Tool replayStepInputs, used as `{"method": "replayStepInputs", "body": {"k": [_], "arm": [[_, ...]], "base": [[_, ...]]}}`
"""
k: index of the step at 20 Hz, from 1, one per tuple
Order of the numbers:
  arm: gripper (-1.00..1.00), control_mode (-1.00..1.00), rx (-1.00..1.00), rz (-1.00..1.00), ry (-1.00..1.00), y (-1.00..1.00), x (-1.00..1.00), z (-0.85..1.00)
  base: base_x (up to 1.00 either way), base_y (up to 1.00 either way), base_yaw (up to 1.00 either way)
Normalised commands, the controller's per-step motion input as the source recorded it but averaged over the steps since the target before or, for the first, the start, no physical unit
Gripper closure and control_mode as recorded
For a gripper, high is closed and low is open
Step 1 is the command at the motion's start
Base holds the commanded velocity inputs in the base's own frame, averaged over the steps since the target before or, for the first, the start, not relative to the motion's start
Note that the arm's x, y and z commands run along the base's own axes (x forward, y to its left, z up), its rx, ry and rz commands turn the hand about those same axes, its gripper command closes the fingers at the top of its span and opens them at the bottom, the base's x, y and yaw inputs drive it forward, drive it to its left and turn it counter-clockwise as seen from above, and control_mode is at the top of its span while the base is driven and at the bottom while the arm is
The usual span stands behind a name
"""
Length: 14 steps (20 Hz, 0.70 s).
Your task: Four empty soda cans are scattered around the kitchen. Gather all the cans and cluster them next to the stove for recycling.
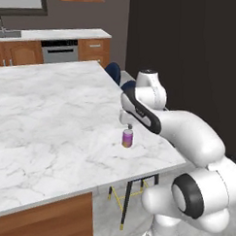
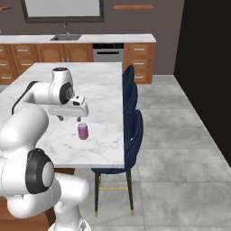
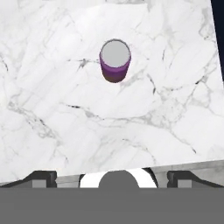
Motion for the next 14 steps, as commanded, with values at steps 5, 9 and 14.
{"method": "replayStepInputs", "body": {"k": [5, 9, 14], "arm": [[-1.0, -1.0, 0.0, 0.0, 0.0, 0.0, 0.25, -0.26], [-1.0, -1.0, 0.0, 0.0, 0.0, 0.0, 0.3, -0.3], [-1.0, -1.0, 0.0, 0.0, 0.0, 0.0, 0.25, -0.29]], "base": [[0.0, 0.0, 0.0], [0.0, 0.0, 0.0], [0.0, 0.0, 0.0]]}}
